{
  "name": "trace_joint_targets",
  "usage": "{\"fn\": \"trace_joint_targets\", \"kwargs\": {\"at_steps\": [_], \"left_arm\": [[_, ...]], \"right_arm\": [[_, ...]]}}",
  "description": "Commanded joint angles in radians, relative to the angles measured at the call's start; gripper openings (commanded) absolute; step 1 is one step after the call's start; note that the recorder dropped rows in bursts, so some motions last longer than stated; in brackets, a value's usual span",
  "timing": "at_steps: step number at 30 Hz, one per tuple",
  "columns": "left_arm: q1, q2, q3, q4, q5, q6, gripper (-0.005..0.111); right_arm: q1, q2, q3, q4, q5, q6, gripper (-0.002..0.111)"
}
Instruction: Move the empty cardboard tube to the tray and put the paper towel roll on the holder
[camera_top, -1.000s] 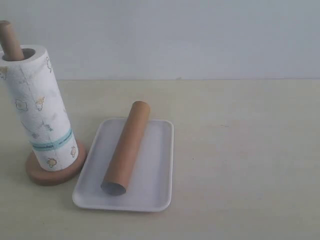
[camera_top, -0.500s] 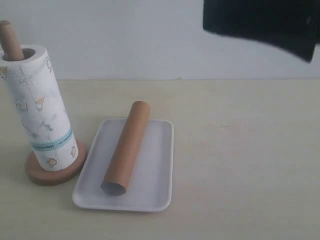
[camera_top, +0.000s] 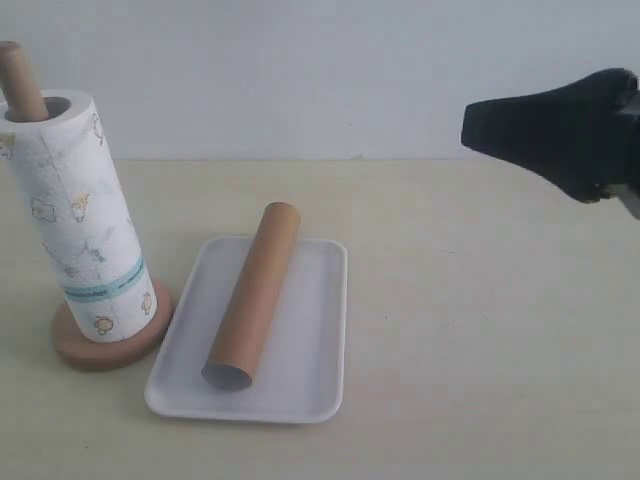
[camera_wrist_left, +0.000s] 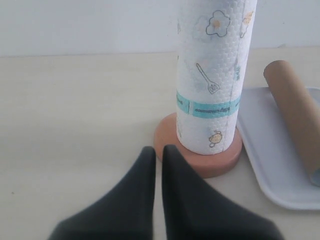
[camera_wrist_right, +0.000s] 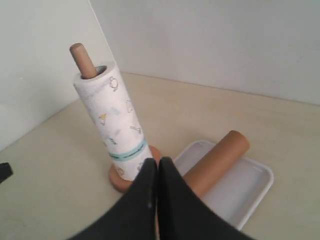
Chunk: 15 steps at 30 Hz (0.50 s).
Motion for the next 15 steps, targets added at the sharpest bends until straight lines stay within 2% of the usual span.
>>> {"fn": "trace_joint_targets", "kwargs": {"at_steps": [1,5,9,15], "left_arm": [[0.002,-0.003,0.000,-0.001,-0.006,0.003,0.004],[0.002,-0.003,0.000,-0.001,-0.006,0.003,0.004],[0.002,-0.003,0.000,-0.001,-0.006,0.003,0.004],[0.002,-0.003,0.000,-0.001,-0.006,0.003,0.004]], "right_arm": [[0.026,0.005,0.051,0.005,0.124,-0.100,0.000],[0.036,-0.025,0.174,0.005,0.267,-0.098,0.000],[0.019,-0.188,0.373,0.005,0.404,-0.098,0.000],[-0.200,-0.610,0.632,0.005,0.492,-0.079,0.000]]}}
